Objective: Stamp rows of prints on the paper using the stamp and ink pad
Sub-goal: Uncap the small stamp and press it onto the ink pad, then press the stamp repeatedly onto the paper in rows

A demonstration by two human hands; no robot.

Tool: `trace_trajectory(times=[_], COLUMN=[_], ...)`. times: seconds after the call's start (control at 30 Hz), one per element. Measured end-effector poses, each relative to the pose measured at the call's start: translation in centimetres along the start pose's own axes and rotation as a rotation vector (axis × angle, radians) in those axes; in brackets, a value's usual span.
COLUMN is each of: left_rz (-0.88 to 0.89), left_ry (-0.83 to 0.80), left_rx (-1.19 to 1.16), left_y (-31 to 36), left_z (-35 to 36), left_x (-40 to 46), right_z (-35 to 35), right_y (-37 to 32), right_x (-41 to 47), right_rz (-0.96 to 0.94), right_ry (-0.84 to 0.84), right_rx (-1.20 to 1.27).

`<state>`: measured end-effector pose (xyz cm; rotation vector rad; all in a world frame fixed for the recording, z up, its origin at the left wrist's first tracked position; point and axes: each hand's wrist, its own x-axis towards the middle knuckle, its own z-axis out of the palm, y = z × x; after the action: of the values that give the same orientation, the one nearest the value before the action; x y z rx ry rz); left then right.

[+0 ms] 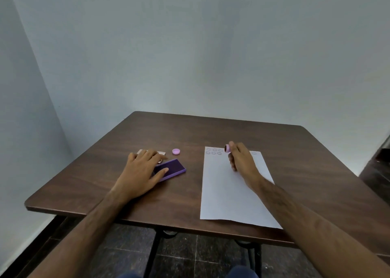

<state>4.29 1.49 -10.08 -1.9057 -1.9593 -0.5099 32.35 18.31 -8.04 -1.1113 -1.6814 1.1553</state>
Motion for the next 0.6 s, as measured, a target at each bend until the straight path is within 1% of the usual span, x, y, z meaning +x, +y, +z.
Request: trace_trajectory(times=[0.1,0.17,0.27,0.33,0.4,0.5,0.6], left_rz=[0.082,0.140,0.222,0.284,0.340,0.449,0.488], left_ry=[0.015,-0.011,-0.080,-0.099,-0.151,-0.256,-0.309], left_rx=[-0.069,-0.116,-0.108,-0.116,-0.156,-0.176,-0.218], left_y=[2.0,3.9,6.2,7.7,9.3,11.4,12.3], left_z=[-0.2,-0.1,0.0,0.3,0.6,1.6,2.7], left_x=[0.8,1.7,3.3,4.3,5.1,6.3,6.6], right_z=[-0.9,-2.1,-4.5,-6.6,-8.4,-10.0,-10.3], right_y=[0.6,0.7,0.7,0.7,0.6,0.7,1.0], right_x=[-0.7,-1.1,-1.5,-1.9,-2.3,-2.6,-2.7], right_rz=[-0.050,-0.058,-0.022,0.040,0.120,0.208,0.224], right_ry=[-0.103,-0.209,-0.466,-0.650,-0.769,-0.815,-0.806], right_rx=[-0.007,0.026,0.135,0.192,0.232,0.273,0.311])
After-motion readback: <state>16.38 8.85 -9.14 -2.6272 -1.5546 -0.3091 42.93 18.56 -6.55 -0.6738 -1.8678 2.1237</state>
